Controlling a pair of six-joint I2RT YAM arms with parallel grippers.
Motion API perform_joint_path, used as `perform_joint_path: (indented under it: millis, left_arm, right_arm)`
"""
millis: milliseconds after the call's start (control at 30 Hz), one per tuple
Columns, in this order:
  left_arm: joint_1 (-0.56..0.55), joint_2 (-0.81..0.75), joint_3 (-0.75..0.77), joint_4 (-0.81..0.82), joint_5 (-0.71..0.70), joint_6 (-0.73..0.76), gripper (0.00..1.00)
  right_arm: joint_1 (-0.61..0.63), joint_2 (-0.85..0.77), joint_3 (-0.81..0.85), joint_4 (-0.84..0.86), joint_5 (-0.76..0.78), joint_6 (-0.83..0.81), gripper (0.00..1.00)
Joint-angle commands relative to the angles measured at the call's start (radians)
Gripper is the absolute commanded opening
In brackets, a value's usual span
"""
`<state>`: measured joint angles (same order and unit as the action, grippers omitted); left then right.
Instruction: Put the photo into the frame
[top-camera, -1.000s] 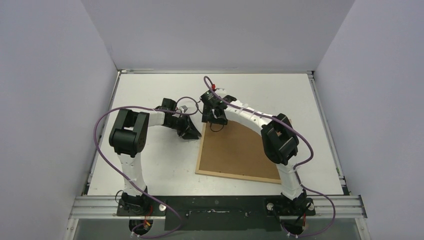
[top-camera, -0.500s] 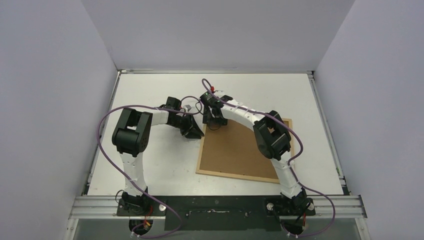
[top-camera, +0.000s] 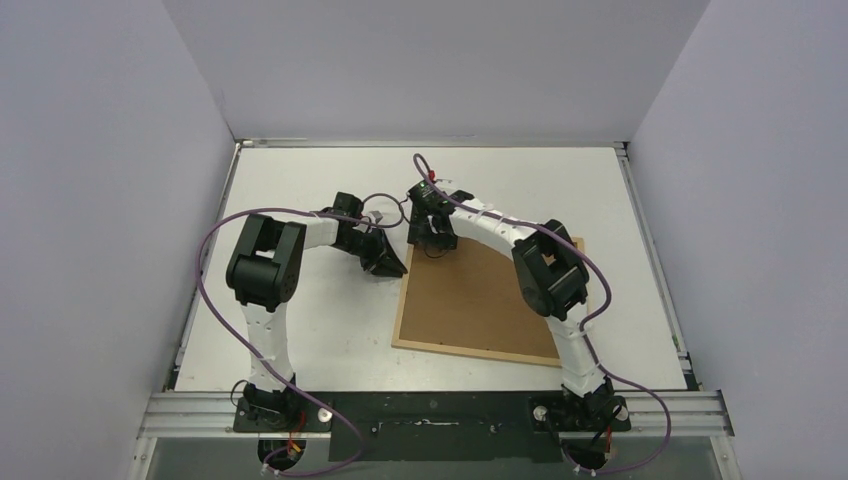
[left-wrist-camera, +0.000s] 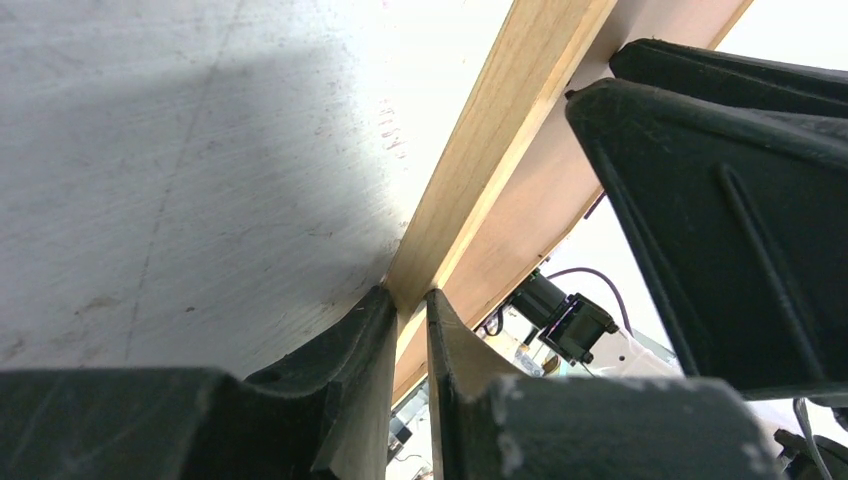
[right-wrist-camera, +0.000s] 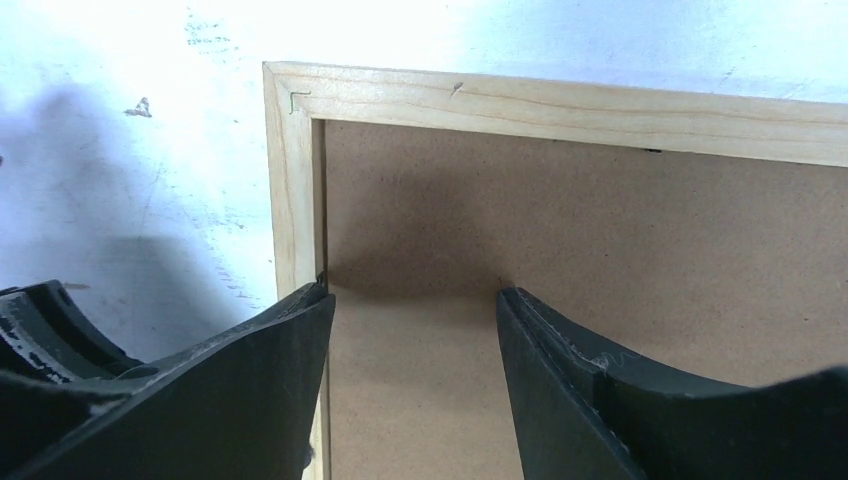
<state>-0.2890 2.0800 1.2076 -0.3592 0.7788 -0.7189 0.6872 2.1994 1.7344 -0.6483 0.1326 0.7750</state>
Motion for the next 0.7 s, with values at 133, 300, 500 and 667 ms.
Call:
perform_joint_path:
  millis: [133, 300, 500, 667]
  left_arm:
    - [-0.01, 0.078, -0.013, -0.052, -0.176, 0.062, 0.15]
    - [-0.009, 0.079, -0.01, -0.053, -0.174, 0.064, 0.15]
    - [-0.003, 0.081, -0.01, -0.054, -0.174, 0.065, 0.14]
    - [0.002, 0.087, -0.007, -0.057, -0.177, 0.067, 0.14]
  right_arm:
    - [-0.029, 0.001, -0.082, 0.162, -0.125, 0.041, 0.63]
    - [-0.02, 0.024, -0.047, 0.1, -0.098, 0.007, 0.63]
    - [-0.001, 0.03, -0.02, 0.025, -0.039, -0.05, 0.62]
    - [0.008, 0.019, -0.016, -0.009, -0.012, -0.082, 0.62]
